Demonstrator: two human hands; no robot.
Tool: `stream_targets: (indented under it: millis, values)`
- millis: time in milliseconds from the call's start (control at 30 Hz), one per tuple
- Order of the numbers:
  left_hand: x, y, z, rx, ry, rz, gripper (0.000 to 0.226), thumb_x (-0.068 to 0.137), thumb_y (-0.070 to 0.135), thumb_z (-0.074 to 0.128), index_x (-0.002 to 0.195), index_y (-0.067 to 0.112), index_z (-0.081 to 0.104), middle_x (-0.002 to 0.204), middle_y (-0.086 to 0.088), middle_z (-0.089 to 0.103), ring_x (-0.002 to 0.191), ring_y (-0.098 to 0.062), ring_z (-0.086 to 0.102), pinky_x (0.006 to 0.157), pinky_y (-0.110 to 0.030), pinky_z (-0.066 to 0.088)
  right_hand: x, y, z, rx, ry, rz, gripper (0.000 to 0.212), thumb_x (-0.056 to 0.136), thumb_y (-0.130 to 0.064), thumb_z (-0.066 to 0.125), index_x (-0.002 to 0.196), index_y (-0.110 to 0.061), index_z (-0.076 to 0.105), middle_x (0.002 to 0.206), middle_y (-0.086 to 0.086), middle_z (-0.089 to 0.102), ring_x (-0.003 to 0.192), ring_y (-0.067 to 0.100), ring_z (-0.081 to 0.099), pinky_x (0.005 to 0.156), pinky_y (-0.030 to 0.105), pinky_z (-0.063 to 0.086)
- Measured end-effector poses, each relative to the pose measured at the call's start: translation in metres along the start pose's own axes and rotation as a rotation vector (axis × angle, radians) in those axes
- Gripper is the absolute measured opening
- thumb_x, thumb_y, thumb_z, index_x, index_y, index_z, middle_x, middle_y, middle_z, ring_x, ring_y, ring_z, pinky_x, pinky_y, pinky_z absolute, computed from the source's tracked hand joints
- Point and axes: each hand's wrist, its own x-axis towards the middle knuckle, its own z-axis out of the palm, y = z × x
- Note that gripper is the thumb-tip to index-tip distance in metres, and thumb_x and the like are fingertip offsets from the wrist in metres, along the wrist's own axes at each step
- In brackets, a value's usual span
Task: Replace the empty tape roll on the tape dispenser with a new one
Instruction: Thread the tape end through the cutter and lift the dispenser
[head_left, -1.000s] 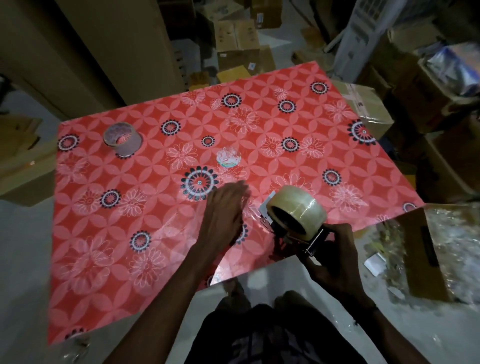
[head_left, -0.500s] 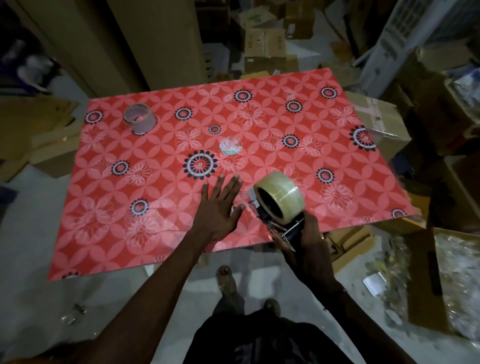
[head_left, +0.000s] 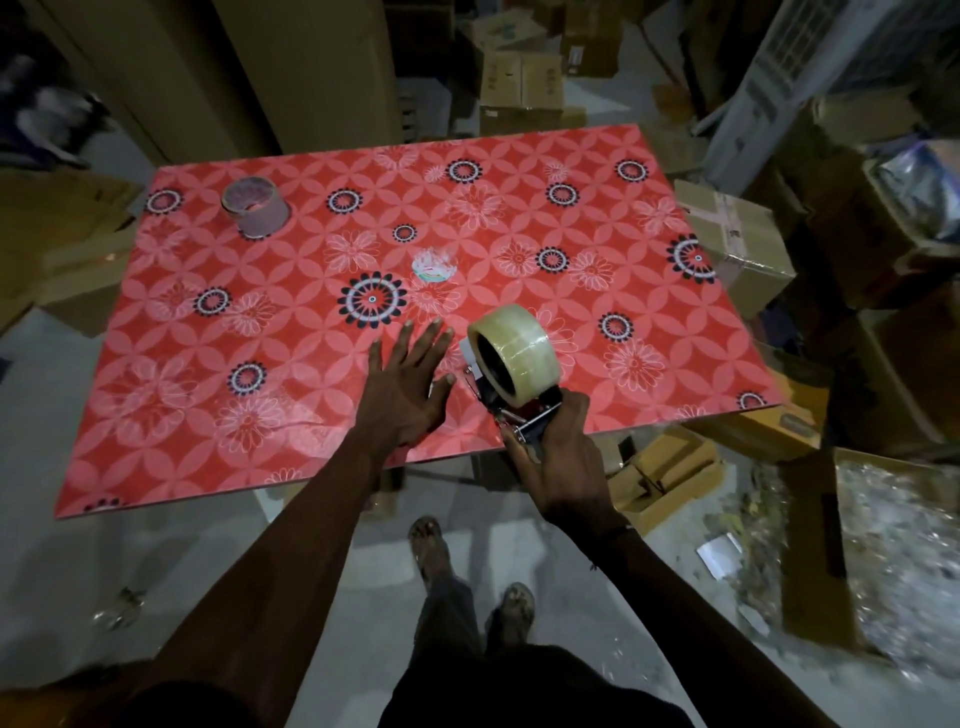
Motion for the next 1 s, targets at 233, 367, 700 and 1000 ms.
stream_targets:
  millis: [233,367,700,1000]
  values:
    - [0.002,-0.001,-0.002,0.008,-0.014,0.004,0.066,0.107,0.062,0.017,0.168,0.036,0.009,0.177,0.008,0.007,0.164,-0.025,-0.001,0.127,-0.067,0.0,-0.009,-0.001,-0.005,-0.017,0.01,0.027,0.061,0.103,-0.054,0.064,0.138,-0.011,0.037,0.119,-0.001,0.043,0.087,0.034,0.071,0.063,0.041,0.056]
    - [0.002,-0.001,0.0,0.015,-0.015,0.004,0.066,0.108,0.061,0.015,0.168,0.036,0.009,0.177,0.009,0.007,0.164,-0.024,-0.001,0.127,-0.068,0.001,-0.022,0.004,-0.01,0.005,0.045,-0.018,0.062,0.104,-0.055,0.061,0.137,-0.007,0.039,0.111,0.007,0.054,0.075,0.029,0.068,0.057,0.036,0.052]
    - [0.002,-0.002,-0.001,0.05,-0.051,-0.014,0.064,0.109,0.061,0.015,0.168,0.037,0.005,0.177,0.009,0.004,0.164,-0.024,-0.002,0.127,-0.067,0.003,-0.041,0.009,-0.019,-0.005,0.047,-0.048,0.068,0.105,-0.058,0.056,0.141,-0.002,0.041,0.115,0.009,0.052,0.079,0.031,0.067,0.057,0.035,0.048]
    - [0.001,-0.001,-0.002,0.07,-0.07,-0.011,0.065,0.108,0.06,0.016,0.168,0.036,0.004,0.177,0.008,0.003,0.164,-0.024,-0.002,0.127,-0.067,0.002,-0.072,0.021,-0.033,-0.081,0.105,-0.069,0.064,0.104,-0.048,0.068,0.136,0.004,0.048,0.111,0.009,0.047,0.067,0.024,0.059,0.047,0.033,0.051]
